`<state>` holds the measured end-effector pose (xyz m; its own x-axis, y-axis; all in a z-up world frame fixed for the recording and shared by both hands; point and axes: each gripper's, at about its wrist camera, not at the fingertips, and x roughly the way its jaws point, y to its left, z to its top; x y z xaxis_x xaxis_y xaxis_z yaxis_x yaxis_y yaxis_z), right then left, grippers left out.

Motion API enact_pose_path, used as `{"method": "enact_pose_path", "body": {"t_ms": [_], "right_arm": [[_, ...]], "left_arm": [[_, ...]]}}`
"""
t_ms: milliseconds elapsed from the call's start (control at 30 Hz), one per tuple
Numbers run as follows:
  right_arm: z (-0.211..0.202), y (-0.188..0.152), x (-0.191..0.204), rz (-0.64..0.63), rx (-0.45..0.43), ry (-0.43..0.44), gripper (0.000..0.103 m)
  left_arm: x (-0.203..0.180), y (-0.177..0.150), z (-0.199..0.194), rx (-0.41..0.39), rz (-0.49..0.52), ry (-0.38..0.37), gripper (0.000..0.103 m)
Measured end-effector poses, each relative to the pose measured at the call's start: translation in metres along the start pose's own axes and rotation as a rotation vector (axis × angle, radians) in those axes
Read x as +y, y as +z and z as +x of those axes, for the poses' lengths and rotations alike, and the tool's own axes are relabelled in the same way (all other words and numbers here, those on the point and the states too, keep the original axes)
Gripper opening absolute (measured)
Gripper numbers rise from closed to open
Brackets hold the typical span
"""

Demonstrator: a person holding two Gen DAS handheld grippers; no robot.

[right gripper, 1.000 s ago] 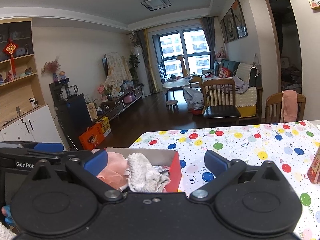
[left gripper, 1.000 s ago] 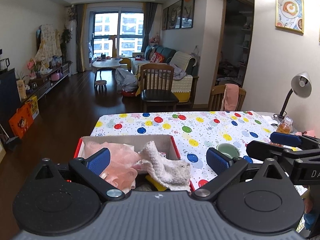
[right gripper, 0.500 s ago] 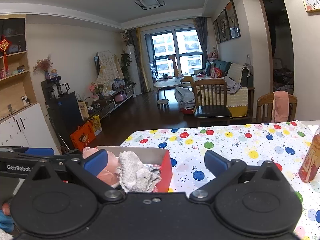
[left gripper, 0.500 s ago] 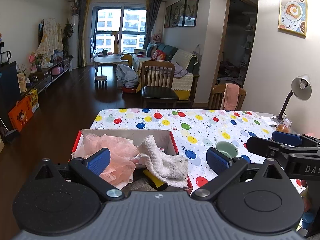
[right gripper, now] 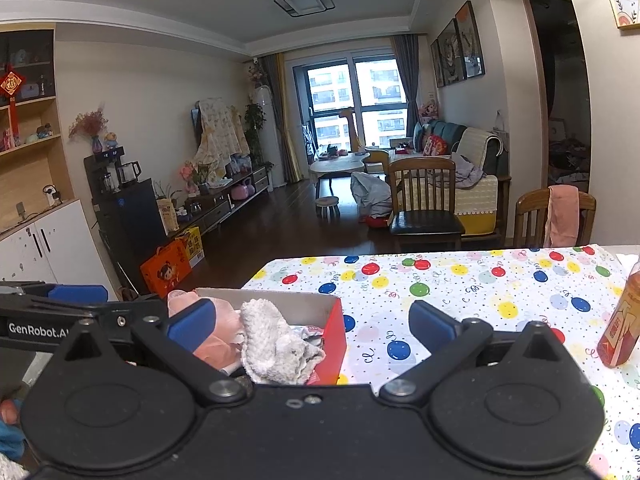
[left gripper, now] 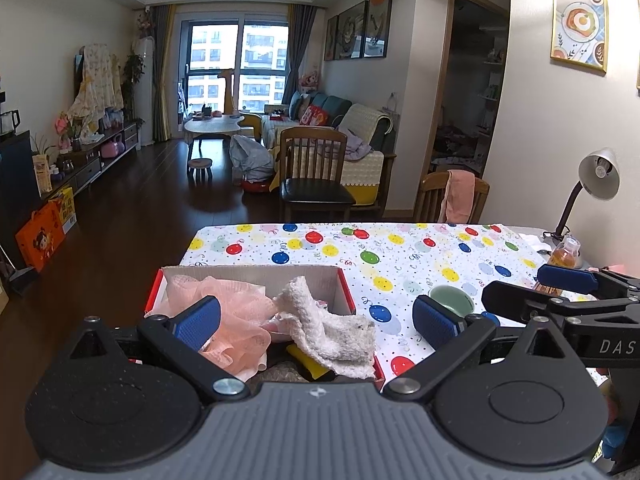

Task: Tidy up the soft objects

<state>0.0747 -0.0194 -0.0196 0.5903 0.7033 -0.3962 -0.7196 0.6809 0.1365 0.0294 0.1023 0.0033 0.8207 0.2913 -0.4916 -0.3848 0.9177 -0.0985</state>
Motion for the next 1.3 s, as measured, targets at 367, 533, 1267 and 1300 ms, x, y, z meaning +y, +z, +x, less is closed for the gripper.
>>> {"method": "enact_pose_path", "body": {"t_ms": [367,533,1267,1300], "right_arm": [[0.000,-0.001,0.000,-0.001,-0.001,-0.004,0.103],[-0.002,-0.003,-0.002,0.000,-0.002,-0.006,0.103],[-0.003,-0.006,-0.009,0.000,0.005,0.009,0.103],[-0.004,-0.006,-0.011,-0.001,0.005,0.012,0.103]], "left_arm": [[-0.001,-0.001,-0.002,-0.015,0.010,-0.011,0.103],[-0.003,0.000,-0.002,-0.015,0.013,-0.019,0.103],[-0.025,-0.004,0.003,-0.005,0.002,-0.003,0.103],[-0.027,-0.004,0.004,-0.004,0.000,0.000,0.103]]}}
